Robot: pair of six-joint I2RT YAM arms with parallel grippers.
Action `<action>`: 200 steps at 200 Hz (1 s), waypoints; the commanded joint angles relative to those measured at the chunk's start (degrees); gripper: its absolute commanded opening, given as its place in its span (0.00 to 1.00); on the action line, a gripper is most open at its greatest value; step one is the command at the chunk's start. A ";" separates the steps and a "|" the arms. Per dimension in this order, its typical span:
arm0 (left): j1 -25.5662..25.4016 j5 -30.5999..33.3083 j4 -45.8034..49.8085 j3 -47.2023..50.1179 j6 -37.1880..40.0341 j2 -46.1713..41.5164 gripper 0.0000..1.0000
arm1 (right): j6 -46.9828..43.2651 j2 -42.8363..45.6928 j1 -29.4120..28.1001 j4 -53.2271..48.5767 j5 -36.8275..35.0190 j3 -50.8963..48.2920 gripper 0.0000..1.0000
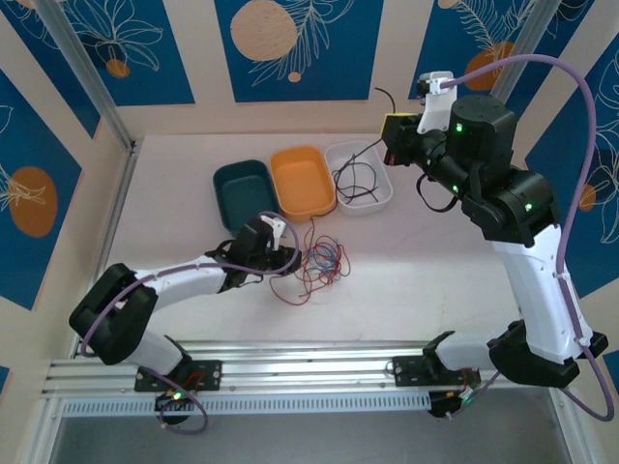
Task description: Untangle the cables
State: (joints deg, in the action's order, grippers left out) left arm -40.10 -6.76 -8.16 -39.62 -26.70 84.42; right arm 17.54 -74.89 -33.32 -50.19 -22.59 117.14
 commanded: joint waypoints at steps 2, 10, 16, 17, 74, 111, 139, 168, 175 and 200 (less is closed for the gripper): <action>-0.48 0.96 -0.71 0.67 -0.10 0.74 0.48 | -2.46 -1.49 0.19 1.76 -1.13 3.67 0.00; -0.41 1.03 -0.66 0.77 0.06 0.74 0.48 | -2.85 -2.05 0.19 1.97 -1.14 4.69 0.00; -0.48 1.05 -0.58 0.77 0.15 0.70 0.48 | -3.11 -2.53 0.19 1.98 -1.24 5.52 0.00; -0.45 1.10 -0.56 0.77 0.15 0.68 0.48 | -3.12 -2.53 0.19 2.01 -1.28 5.62 0.00; -0.48 1.49 0.69 1.01 0.75 -0.81 0.51 | -6.35 -6.53 0.92 2.78 -3.76 12.65 0.00; -0.36 2.53 2.46 0.68 0.84 -4.45 0.63 | -6.29 -11.13 3.98 3.07 -2.27 17.73 0.00; -0.42 4.09 4.56 0.50 0.95 -8.20 0.84 | -6.86 -16.24 6.90 3.59 -2.03 23.54 0.00; -0.40 7.10 7.61 0.55 1.18 -12.37 1.00 | -7.03 -22.75 10.75 3.88 -0.70 30.93 0.00; -0.39 7.97 8.33 0.59 1.19 -13.37 1.00 | -7.24 -24.29 11.51 4.07 -0.55 32.59 0.00; -0.34 11.22 10.86 1.01 1.49 -17.20 1.00 | -7.96 -28.83 13.98 5.81 -1.16 35.62 0.00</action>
State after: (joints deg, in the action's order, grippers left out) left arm -40.16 -0.03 -1.30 -39.33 -26.26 70.67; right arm 11.11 -100.64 -21.26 -47.11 -23.81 149.34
